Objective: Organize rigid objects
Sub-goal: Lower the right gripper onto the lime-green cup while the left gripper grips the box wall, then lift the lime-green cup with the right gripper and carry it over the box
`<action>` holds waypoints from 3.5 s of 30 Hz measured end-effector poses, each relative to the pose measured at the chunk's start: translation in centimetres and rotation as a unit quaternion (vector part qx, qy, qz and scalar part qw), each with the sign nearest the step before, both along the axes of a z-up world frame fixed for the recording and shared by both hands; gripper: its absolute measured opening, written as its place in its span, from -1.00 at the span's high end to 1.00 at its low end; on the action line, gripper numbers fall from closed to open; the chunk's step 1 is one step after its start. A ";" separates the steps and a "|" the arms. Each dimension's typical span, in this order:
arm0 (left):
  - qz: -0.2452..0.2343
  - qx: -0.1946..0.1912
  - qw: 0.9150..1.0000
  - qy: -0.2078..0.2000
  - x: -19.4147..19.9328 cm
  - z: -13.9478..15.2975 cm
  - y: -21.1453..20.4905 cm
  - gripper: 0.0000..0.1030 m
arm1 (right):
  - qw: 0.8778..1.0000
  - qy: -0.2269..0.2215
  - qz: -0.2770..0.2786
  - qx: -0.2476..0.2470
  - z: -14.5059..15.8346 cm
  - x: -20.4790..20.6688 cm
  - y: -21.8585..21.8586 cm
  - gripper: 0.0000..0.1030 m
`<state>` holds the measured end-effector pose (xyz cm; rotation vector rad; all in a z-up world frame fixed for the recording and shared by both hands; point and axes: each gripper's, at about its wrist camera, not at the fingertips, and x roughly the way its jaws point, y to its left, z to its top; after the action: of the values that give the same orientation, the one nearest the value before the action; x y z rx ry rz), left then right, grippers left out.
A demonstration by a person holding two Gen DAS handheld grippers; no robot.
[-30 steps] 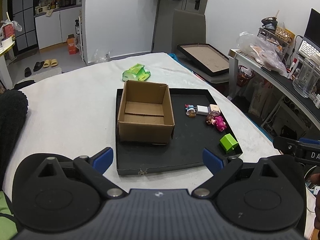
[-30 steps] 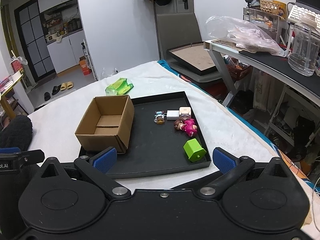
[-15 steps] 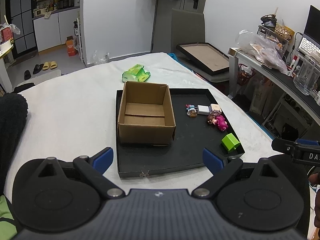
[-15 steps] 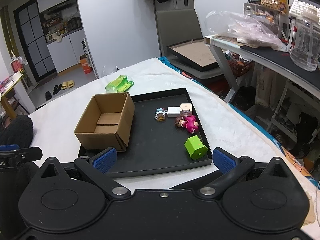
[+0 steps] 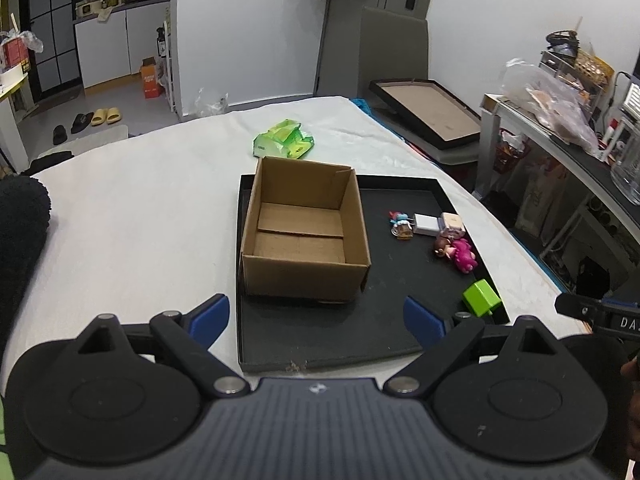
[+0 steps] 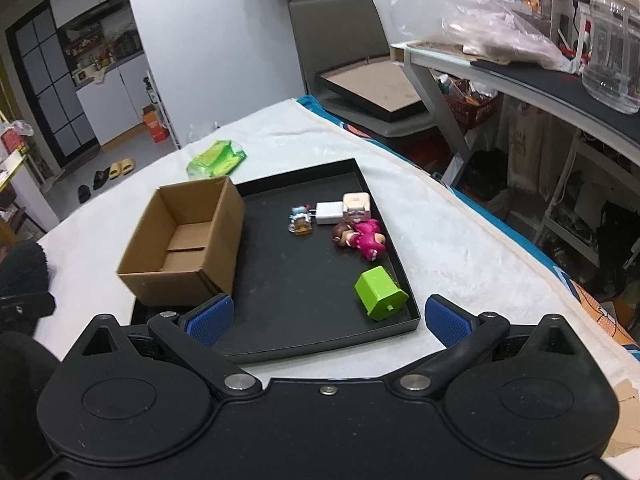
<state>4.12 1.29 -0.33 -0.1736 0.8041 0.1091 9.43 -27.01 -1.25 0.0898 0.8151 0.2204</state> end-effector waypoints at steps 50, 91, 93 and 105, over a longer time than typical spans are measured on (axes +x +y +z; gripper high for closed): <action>0.101 -0.084 0.985 0.112 15.2 -10.1 8.9 0.27 | 0.969 0.215 0.025 -0.119 -13.4 17.5 2.8 -0.18; 0.077 -0.052 0.989 0.114 13.1 -10.9 7.5 0.85 | 0.985 0.148 0.061 -0.069 -6.3 16.1 8.1 -0.08; 0.075 -0.052 0.990 0.111 12.9 -10.8 7.5 0.85 | 0.987 0.135 0.058 -0.072 -5.5 16.1 8.5 -0.08; 0.074 -0.063 0.990 0.103 12.1 -10.6 8.0 0.85 | 0.992 0.081 0.072 -0.063 -2.5 16.0 11.4 -0.08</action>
<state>16.27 9.29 -10.90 -0.3467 1.0040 0.2195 25.43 -15.60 -3.77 -0.0721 0.9965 0.3000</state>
